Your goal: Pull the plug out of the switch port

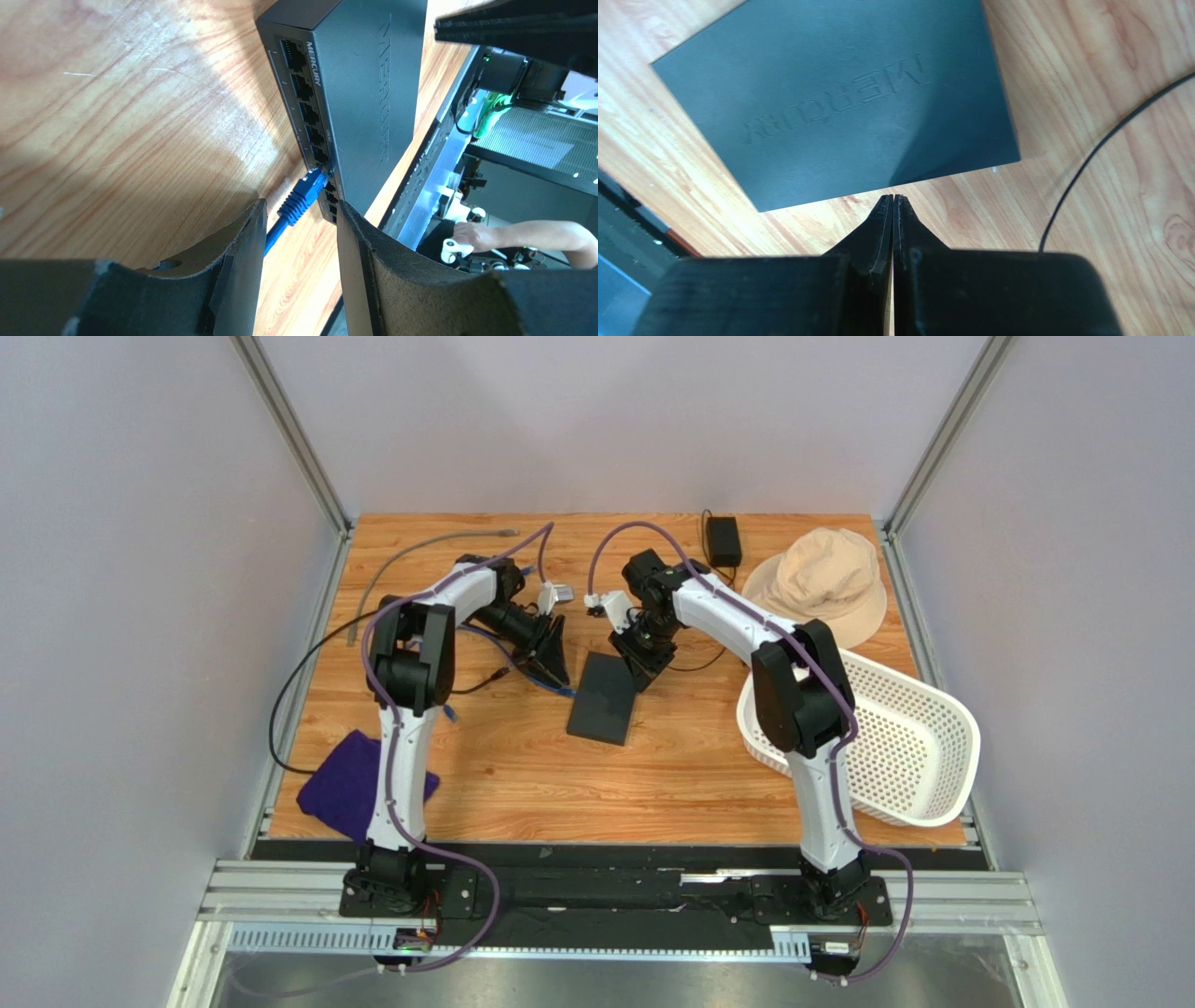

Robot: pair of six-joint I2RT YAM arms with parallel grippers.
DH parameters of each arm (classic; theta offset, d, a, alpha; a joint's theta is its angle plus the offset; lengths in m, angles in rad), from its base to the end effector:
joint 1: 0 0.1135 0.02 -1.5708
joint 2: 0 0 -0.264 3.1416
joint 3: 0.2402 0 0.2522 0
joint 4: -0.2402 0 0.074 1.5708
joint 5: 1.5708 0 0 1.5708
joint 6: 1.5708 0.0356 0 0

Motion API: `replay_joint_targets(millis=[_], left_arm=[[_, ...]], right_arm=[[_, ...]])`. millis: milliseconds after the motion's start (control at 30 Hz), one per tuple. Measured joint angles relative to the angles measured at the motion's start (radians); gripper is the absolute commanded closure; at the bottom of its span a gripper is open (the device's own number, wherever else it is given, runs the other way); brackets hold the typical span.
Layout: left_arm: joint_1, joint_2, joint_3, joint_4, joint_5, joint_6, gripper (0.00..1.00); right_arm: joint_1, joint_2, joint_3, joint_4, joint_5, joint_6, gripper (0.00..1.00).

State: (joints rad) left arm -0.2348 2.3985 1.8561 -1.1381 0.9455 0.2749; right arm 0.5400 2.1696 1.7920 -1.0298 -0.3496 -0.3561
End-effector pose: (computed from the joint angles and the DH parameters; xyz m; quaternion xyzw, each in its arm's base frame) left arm 0.4259 -0.1316 0.1228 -0.2000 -0.8666 0.4555 0.0397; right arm 0.3678 0.2347 0.1910 -0.4380 0.8785 0.1800 0.0641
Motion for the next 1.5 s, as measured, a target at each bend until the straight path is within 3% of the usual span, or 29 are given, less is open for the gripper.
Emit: replay_joint_targets(millis=[233, 533, 833, 1167, 1500], left_arm=[[-0.011, 0.002, -0.004, 0.001, 0.003, 0.008, 0.50], [-0.016, 0.031, 0.000, -0.058, 0.046, 0.046, 0.53], [-0.019, 0.031, -0.024, -0.050, 0.068, 0.058, 0.56], [-0.020, 0.021, -0.087, -0.023, 0.102, 0.064, 0.62], [-0.040, -0.005, -0.102, 0.008, 0.062, 0.056, 0.64]], right_arm=[[0.000, 0.048, 0.015, 0.007, 0.058, 0.000, 1.00], [-0.009, 0.147, 0.149, 0.000, 0.088, 0.004, 1.00], [-0.009, 0.135, 0.149, 0.008, 0.085, 0.004, 1.00], [-0.009, -0.018, 0.121, -0.006, -0.049, -0.007, 0.99], [-0.006, 0.026, 0.112, -0.027, -0.166, -0.007, 1.00]])
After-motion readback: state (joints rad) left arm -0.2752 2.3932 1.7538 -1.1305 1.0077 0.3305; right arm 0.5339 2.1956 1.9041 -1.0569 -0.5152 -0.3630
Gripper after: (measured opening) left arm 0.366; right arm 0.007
